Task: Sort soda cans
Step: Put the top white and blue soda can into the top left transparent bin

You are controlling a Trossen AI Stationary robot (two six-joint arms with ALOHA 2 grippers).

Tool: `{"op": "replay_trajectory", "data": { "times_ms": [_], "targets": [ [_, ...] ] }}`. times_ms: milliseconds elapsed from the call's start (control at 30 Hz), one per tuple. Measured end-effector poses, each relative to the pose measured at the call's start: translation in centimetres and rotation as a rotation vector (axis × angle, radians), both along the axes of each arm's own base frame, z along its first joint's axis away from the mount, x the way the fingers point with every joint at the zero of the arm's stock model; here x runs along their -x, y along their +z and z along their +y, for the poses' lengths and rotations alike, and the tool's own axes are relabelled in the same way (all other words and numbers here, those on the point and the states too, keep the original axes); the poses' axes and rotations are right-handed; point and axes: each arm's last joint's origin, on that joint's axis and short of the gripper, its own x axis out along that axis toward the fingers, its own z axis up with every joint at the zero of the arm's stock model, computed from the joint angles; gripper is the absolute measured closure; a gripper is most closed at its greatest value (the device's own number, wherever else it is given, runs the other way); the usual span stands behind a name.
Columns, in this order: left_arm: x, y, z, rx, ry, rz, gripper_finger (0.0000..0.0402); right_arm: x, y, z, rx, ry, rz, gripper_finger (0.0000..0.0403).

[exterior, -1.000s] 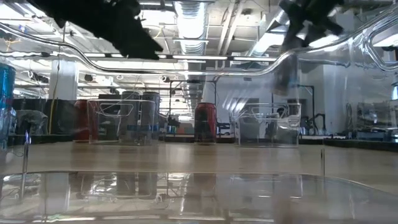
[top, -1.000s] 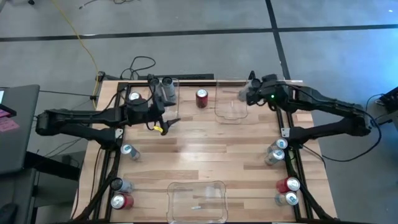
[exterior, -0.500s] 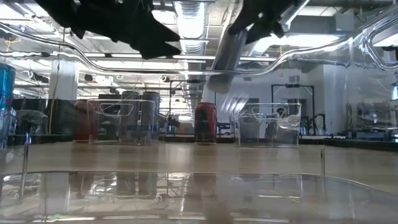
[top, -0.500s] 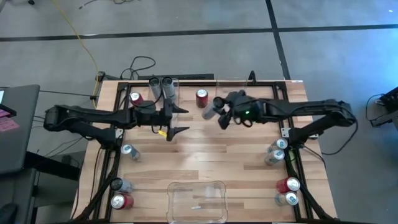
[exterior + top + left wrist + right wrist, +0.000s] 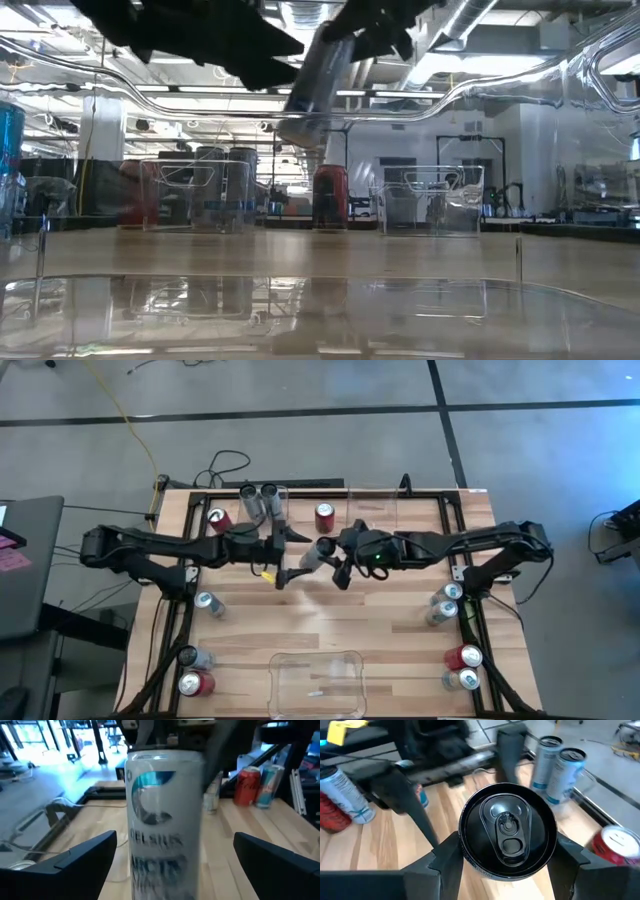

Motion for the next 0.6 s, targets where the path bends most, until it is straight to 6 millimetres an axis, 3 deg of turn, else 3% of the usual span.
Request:
{"op": "replay_trajectory", "data": {
  "times_ms": [200, 333, 600],
  "targets": [
    [-1.6, -0.6, -0.1, 0.011, -0.012, 0.064, 0.0004, -0.7, 0.0, 0.8, 0.014, 0.028, 0.017, 0.0179],
    [-1.8, 0.2, 0.0, 0.027, -0.009, 0.042, 0.0015, -0.6, -0.2, 1.0, 0.016, 0.034, 0.035, 0.0179],
    [-2.0, 0.9, 0.0, 0.024, -0.014, 0.023, 0.0107, -0.5, -0.1, 1.1, 0.020, 0.037, 0.037, 0.0179]
  ]
}}
